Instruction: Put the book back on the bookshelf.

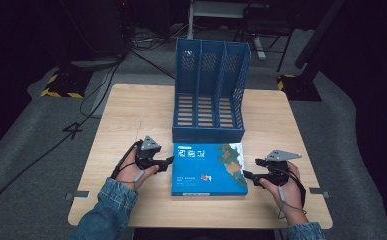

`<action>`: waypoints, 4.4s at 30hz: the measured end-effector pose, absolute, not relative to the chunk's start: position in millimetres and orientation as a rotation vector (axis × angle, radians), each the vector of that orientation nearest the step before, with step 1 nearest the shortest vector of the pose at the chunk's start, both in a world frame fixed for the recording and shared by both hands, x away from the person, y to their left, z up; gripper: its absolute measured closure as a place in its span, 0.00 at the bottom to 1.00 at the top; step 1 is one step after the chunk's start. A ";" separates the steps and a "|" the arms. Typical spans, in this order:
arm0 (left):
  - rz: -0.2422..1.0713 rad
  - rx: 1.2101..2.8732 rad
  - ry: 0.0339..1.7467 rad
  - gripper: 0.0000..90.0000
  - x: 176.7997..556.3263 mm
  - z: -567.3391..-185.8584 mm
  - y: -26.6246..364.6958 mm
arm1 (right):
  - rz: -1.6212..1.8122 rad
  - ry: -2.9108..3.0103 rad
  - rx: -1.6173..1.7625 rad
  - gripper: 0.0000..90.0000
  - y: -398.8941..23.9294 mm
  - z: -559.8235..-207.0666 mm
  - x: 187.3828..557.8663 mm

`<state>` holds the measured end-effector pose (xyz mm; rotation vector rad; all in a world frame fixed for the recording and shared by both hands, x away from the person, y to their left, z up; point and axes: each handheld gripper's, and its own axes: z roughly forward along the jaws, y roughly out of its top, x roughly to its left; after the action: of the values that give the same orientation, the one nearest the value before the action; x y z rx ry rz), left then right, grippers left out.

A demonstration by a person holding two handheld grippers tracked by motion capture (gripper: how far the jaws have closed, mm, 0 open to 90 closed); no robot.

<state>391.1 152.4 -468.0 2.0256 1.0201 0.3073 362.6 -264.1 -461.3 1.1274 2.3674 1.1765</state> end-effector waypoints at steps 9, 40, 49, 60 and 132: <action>0.244 2.041 1.041 0.36 398.3 -474.8 141.0 | 1.247 2.431 1.027 0.25 -230.1 -460.7 345.2; 0.143 2.008 1.033 0.26 397.7 -491.0 125.8 | 1.169 2.421 0.902 0.20 -194.4 -482.7 333.8; 0.184 1.977 0.949 0.47 394.1 -478.6 129.7 | 1.179 2.413 0.908 0.20 -193.9 -483.6 333.7; 0.165 1.957 0.822 0.60 384.3 -477.3 117.4 | 1.190 2.397 0.905 0.19 -193.3 -485.1 333.5; -0.175 1.952 0.851 0.93 367.1 -445.5 146.9 | 1.029 2.545 0.343 0.23 -74.4 -461.5 305.1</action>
<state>367.1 146.9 -445.5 1.9515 0.8509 -0.1749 305.1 -74.4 -461.5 0.3425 2.5447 1.0289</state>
